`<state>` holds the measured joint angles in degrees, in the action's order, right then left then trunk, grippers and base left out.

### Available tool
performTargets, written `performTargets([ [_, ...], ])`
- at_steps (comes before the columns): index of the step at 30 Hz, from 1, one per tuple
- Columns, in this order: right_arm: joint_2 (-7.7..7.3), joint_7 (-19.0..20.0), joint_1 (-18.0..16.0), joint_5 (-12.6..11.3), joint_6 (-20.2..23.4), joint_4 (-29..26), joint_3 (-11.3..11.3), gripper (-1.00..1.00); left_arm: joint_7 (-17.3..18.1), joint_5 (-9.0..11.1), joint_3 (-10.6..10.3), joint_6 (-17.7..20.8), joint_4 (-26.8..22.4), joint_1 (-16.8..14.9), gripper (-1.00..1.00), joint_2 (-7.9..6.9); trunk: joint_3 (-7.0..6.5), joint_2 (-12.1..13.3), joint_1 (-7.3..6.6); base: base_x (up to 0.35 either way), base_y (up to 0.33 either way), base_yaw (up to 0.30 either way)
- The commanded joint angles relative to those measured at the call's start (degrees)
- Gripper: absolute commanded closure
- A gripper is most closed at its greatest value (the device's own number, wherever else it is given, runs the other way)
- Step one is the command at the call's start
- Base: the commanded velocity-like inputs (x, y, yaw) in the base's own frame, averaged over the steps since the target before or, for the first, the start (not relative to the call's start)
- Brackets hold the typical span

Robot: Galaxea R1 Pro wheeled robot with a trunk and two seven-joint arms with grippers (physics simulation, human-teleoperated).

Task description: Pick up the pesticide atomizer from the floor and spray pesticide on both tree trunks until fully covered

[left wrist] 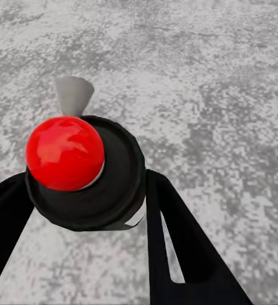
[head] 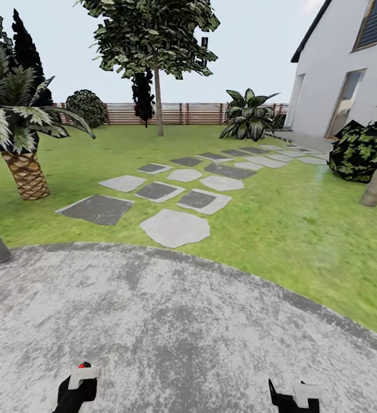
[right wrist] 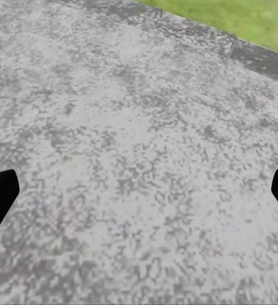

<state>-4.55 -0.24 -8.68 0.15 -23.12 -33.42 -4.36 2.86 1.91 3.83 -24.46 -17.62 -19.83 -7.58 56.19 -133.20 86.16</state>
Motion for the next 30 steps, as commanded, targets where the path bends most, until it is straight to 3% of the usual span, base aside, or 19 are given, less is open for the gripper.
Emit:
performTargets([
  [1,0.02,0.0,0.0,0.0,-0.2,0.0,0.0,-1.00,0.3,0.2,0.2,-0.2,0.0,0.0,1.00,0.02,0.05,0.0,0.02,0.337,0.000,0.000],
  [30,0.01,0.0,0.0,0.0,-0.2,0.0,0.0,-1.00,0.3,0.2,0.2,-0.2,0.0,0.0,1.00,0.02,0.05,0.0,0.02,0.337,0.000,0.000],
])
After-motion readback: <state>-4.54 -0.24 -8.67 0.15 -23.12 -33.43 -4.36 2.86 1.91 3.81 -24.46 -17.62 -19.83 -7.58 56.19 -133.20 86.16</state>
